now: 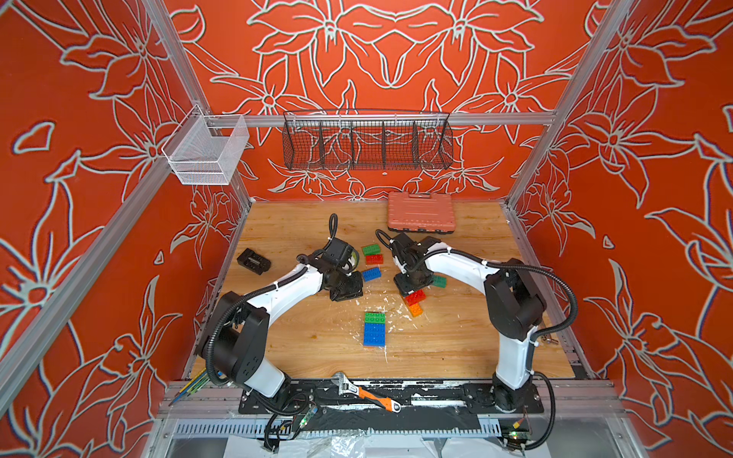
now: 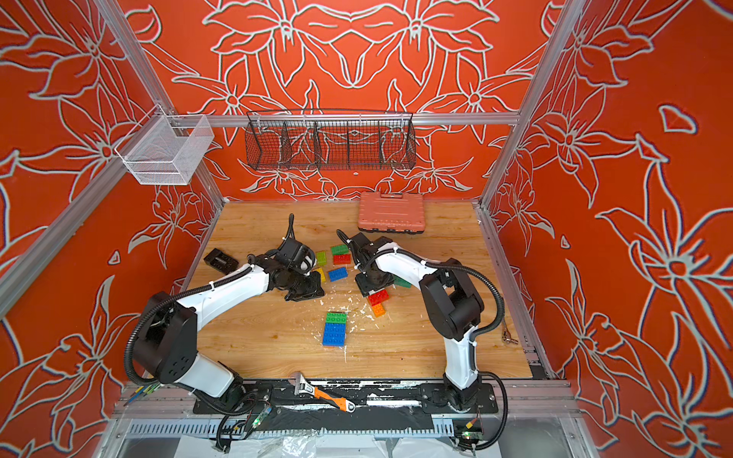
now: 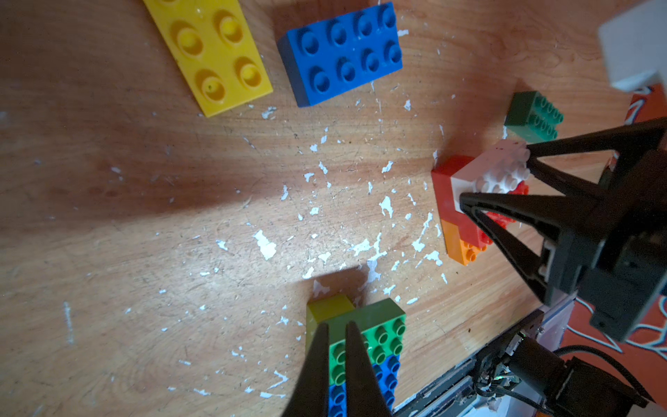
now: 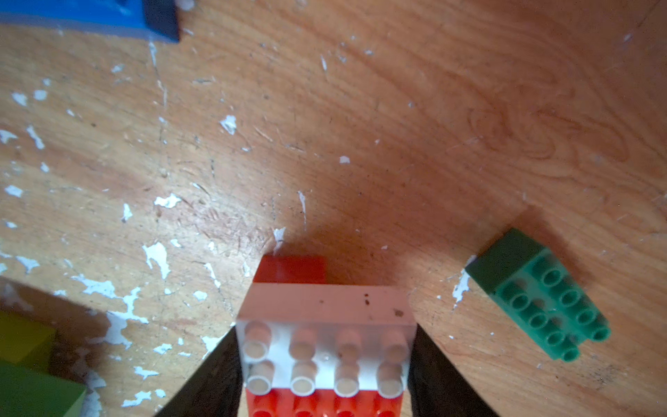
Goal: Assemble a rectangle with lego
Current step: Assemble the lego brick with the lego brick.
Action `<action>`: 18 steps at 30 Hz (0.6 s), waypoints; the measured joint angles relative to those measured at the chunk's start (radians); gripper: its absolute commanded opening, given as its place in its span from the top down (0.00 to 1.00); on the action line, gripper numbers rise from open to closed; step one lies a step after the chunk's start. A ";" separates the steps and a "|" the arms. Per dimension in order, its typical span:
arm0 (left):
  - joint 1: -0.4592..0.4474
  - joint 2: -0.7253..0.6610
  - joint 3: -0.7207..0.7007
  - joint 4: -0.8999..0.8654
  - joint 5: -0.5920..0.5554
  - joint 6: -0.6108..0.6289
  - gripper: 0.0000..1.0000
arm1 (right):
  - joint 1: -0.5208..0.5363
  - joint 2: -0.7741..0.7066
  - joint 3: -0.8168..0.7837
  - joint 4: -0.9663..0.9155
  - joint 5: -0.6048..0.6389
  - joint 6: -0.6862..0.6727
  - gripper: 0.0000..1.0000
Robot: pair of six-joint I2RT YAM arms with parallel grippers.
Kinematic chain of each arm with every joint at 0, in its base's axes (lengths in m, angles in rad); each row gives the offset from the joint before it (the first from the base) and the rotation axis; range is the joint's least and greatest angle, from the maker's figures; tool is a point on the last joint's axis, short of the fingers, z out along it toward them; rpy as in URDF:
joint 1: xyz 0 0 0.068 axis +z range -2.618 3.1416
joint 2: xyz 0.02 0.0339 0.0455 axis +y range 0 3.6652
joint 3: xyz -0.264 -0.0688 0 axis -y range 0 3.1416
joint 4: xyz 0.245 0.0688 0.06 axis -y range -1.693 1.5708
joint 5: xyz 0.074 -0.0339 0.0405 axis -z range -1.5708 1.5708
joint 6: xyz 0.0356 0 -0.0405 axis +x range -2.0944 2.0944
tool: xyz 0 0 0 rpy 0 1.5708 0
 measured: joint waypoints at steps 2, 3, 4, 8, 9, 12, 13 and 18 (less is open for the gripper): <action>0.000 0.000 0.000 0.000 0.000 0.000 0.90 | 0.000 0.001 0.001 -0.003 -0.002 0.000 0.60; 0.000 0.000 0.000 0.000 0.000 0.000 0.90 | 0.001 0.001 0.001 -0.003 -0.005 0.000 0.57; 0.000 0.000 0.000 0.000 0.000 0.000 0.90 | 0.002 0.001 0.001 -0.002 -0.007 0.000 0.54; 0.000 0.000 0.000 -0.001 -0.002 0.000 0.89 | 0.003 0.001 0.007 -0.012 -0.011 0.000 0.40; 0.000 0.000 0.000 -0.001 -0.002 0.000 0.89 | 0.003 0.001 0.011 -0.019 -0.011 0.000 0.37; 0.000 -0.001 0.000 -0.001 -0.003 0.000 0.89 | 0.004 0.001 0.029 -0.032 -0.011 0.004 0.28; 0.000 -0.001 0.000 -0.002 -0.003 0.000 0.89 | 0.004 0.001 0.036 -0.032 -0.012 0.006 0.26; 0.000 -0.004 0.000 -0.004 -0.004 0.000 0.89 | 0.004 -0.006 0.054 -0.032 -0.037 0.021 0.26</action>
